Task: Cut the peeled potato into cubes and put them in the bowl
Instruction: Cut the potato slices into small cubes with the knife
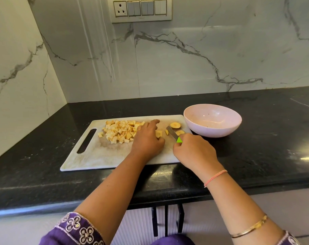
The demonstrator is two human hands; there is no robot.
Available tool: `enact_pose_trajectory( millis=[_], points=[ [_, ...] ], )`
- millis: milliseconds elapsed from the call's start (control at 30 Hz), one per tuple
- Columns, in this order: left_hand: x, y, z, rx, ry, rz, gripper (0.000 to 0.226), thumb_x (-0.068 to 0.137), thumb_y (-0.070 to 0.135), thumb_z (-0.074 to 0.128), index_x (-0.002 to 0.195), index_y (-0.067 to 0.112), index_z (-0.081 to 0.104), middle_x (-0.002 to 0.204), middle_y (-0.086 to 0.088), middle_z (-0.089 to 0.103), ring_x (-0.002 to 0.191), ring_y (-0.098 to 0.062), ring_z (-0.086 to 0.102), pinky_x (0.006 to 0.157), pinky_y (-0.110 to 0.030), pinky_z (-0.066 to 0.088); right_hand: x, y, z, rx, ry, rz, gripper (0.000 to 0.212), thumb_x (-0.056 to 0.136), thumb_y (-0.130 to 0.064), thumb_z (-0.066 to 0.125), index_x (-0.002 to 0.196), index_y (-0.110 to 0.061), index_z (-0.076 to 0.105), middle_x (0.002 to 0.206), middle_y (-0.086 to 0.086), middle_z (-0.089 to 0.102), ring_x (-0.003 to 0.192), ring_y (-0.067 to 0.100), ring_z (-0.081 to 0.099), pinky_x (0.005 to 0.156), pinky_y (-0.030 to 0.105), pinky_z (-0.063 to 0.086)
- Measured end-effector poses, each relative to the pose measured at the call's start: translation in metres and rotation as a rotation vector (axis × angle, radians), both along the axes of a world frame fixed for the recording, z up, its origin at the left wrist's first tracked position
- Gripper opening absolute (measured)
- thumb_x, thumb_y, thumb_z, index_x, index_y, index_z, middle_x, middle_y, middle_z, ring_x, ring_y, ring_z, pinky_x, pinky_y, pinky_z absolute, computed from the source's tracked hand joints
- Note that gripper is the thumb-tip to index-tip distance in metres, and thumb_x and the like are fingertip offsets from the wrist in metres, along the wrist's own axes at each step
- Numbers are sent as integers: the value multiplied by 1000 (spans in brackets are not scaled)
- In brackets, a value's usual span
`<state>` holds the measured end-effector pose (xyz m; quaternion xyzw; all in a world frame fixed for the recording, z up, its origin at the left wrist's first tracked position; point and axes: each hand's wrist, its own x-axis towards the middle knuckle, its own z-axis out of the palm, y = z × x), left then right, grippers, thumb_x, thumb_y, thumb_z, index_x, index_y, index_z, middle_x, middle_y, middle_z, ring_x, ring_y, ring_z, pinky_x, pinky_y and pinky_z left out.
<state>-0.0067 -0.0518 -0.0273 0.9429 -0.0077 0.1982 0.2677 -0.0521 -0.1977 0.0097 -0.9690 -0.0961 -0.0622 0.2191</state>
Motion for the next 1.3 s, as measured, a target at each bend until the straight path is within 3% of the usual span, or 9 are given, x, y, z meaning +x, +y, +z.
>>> enact_pose_trajectory(
  millis=[133, 333, 567, 900, 1300],
  points=[
    [-1, -1, 3, -38, 30, 61, 54, 85, 27, 58, 136, 21, 41, 127, -1, 53, 114, -19, 49, 94, -32, 42, -7, -2, -1, 31, -20, 7, 20, 94, -28, 41, 80, -16, 49, 68, -1, 46, 76, 24, 56, 59, 30, 35],
    [0, -3, 1, -30, 50, 57, 52, 87, 20, 56, 136, 19, 40, 124, -3, 58, 111, -21, 53, 93, -36, 47, -15, 0, -2, 32, 4, 38, 25, 92, -28, 40, 69, -20, 42, 67, -2, 44, 70, 21, 49, 52, 28, 28],
    [-2, -1, 0, -35, 42, 44, 50, 89, 17, 56, 136, 17, 40, 125, -5, 57, 110, -21, 55, 92, -36, 48, -13, -7, 1, 57, -37, 1, 22, 93, -30, 40, 86, -15, 54, 73, 2, 51, 79, 27, 57, 58, 29, 35],
    [2, -6, 0, 194, 9, 37, 32, 92, 42, 52, 117, 26, 64, 132, -1, 50, 119, -21, 45, 95, -34, 41, -11, -12, -6, 70, 18, -3, 22, 92, -30, 40, 78, -15, 50, 70, 1, 48, 75, 25, 55, 54, 29, 32],
    [9, -16, 9, 402, -3, -6, 31, 99, 33, 43, 118, 28, 67, 121, 5, 61, 112, -22, 46, 88, -31, 38, -1, -19, -9, 137, -24, -16, 21, 93, -29, 41, 85, -16, 55, 70, 1, 51, 77, 26, 58, 59, 32, 40]
  ],
)
